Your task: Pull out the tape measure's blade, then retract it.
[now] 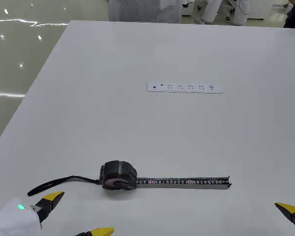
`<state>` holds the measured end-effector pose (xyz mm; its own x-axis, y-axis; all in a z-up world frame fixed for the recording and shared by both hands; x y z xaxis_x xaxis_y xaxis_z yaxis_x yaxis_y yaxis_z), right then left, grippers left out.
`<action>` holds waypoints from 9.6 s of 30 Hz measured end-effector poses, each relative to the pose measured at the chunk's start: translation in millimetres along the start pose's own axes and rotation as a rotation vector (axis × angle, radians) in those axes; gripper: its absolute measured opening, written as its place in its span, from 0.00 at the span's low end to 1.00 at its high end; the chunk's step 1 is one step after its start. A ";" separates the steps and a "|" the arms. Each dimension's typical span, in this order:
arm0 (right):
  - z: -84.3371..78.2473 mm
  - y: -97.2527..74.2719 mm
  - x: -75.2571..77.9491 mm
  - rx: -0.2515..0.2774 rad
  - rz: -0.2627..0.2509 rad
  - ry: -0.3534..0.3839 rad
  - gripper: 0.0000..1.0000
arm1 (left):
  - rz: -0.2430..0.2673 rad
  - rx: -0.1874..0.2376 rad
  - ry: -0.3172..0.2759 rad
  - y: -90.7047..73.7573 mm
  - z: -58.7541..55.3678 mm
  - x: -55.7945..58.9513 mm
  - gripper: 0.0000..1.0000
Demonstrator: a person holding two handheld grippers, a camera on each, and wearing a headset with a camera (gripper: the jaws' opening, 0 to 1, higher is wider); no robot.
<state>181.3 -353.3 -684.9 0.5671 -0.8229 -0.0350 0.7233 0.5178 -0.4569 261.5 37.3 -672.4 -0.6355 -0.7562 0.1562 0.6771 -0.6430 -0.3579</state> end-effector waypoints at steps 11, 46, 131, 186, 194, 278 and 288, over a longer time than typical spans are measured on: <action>2.7 6.0 5.3 0.005 0.004 -0.003 0.99 | -0.009 0.013 0.014 24.9 12.5 3.5 0.83; 1.2 5.7 13.2 0.010 -0.008 0.020 0.99 | 0.022 -0.019 -0.050 91.1 -0.9 10.9 0.83; 9.6 123.5 97.1 -0.269 0.483 -0.342 0.19 | 0.429 -0.018 -0.202 125.5 -7.4 -2.4 0.62; 28.3 166.1 52.8 -0.208 0.554 -0.371 0.11 | 0.414 -0.036 -0.234 124.5 -7.5 -4.3 0.59; 32.1 178.0 41.7 -0.197 0.563 -0.361 0.11 | 0.409 -0.037 -0.245 124.1 -7.4 -4.9 0.59; 61.8 261.0 -56.9 -0.093 0.649 -0.292 0.22 | 0.366 -0.028 -0.283 122.8 -7.5 -7.3 0.63; 67.9 257.8 -54.1 -0.083 0.622 -0.273 0.27 | 0.340 -0.019 -0.290 117.7 -7.8 -6.8 0.63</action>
<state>363.9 -159.4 -740.5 0.9543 -0.2840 -0.0931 0.2040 0.8466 -0.4915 342.6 -32.2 -722.7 -0.2456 -0.9287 0.2780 0.8210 -0.3517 -0.4497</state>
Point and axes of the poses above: the centre of the closed fingertips' face, and the gripper's own axes: y roughly forward along the fingers, x roughly to its right, z roughly out of its top, the point moved 7 cm from there along -y, roughly backward along the fingers, and after that the axes turned 11 degrees about x, right-handed, at the moved point
